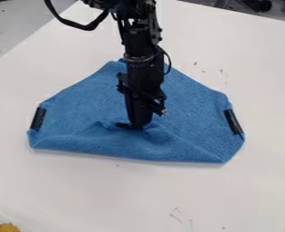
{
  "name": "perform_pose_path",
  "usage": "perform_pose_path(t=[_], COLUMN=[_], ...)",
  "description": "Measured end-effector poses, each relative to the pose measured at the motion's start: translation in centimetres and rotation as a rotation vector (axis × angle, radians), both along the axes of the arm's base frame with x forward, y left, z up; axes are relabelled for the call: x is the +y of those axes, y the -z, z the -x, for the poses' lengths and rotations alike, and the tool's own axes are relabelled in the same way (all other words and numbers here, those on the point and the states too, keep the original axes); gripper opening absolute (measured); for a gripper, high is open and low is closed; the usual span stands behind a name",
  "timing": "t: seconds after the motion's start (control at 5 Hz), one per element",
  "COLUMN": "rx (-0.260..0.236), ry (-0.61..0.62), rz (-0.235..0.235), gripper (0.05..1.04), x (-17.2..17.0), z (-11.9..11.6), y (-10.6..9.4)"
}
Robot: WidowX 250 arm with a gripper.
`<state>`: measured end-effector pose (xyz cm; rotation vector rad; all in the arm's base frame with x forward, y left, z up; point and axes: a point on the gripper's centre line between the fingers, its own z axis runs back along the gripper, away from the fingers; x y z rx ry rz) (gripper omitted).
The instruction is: Fold the cloth from the bottom to top
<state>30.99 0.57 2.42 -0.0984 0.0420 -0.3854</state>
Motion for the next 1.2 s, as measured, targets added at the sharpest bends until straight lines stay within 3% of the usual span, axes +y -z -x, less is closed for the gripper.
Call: perform_pose_path(t=[0.2, 0.4, 0.6, 0.8, 1.2], rx=[-0.053, -0.141, -0.208, -0.244, -0.208], ry=[0.029, 0.098, 0.182, 0.139, -0.093], rz=[-0.014, -0.026, -0.039, -0.075, -0.084], gripper=[0.497, 0.807, 1.007, 1.007, 1.001], x=[0.2, 0.5, 0.7, 1.1, -0.4], z=[-0.8, -2.9, -5.6, -6.7, -7.0], y=[0.0, 0.1, -0.2, -0.9, -1.8])
